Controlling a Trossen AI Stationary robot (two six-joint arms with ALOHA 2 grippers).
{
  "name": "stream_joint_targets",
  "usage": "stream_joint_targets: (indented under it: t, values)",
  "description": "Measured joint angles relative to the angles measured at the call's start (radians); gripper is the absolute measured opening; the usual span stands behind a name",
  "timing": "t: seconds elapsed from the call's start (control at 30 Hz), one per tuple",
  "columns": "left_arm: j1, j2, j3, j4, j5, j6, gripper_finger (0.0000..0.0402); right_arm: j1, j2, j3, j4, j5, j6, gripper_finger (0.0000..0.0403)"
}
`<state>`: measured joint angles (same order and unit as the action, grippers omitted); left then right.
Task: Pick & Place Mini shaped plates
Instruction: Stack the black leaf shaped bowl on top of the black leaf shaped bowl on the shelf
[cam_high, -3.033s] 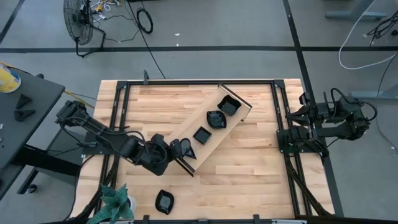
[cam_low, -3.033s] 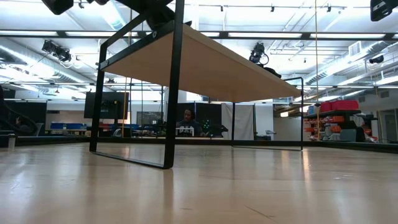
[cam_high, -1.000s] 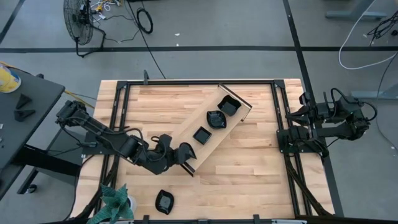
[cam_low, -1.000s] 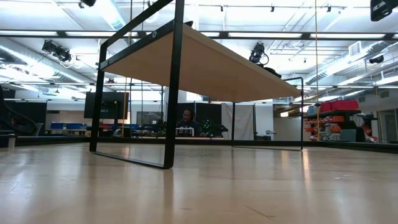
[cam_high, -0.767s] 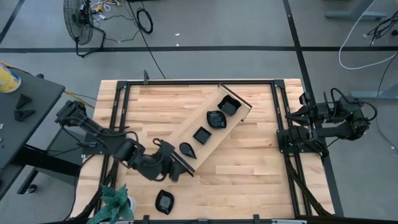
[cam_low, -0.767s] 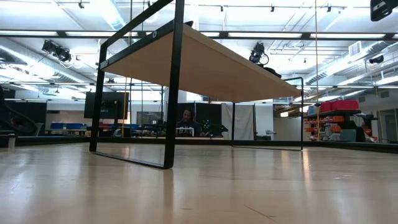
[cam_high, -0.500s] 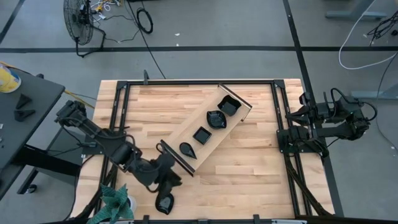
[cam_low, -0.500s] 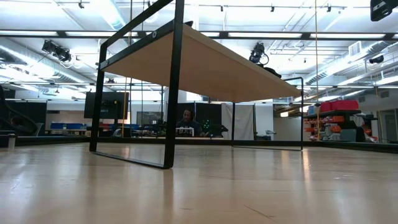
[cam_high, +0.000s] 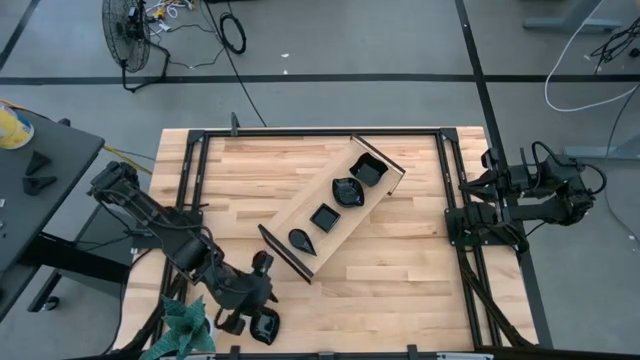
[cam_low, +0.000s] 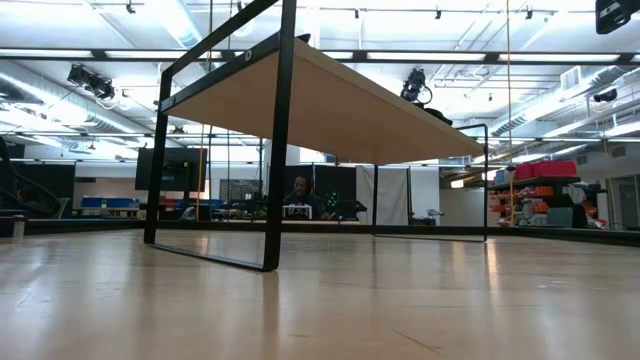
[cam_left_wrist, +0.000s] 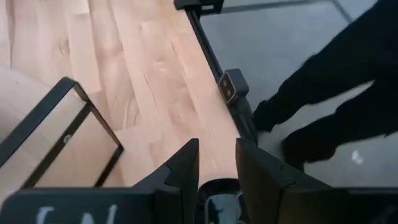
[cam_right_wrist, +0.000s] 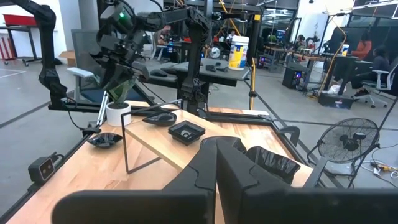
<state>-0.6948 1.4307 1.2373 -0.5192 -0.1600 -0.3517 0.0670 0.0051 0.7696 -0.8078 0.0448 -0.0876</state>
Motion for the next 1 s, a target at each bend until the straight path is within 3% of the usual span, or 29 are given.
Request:
stream_joint_targets:
  t: [0.4,0.83,1.0]
  values:
    - [-0.002,0.017,0.0,-0.106,-0.018,0.097,0.0111,0.0,0.0,0.0,0.0,0.0,0.0,0.001]
    - [-0.004,0.143,0.0,-0.128,0.009,0.129,0.0111,0.0,0.0,0.0,0.0,0.0,0.0,0.001]
    - [-0.006,0.2,0.0,-0.128,0.034,0.139,0.0138,0.0,0.0,0.0,0.0,0.0,0.0,0.001]
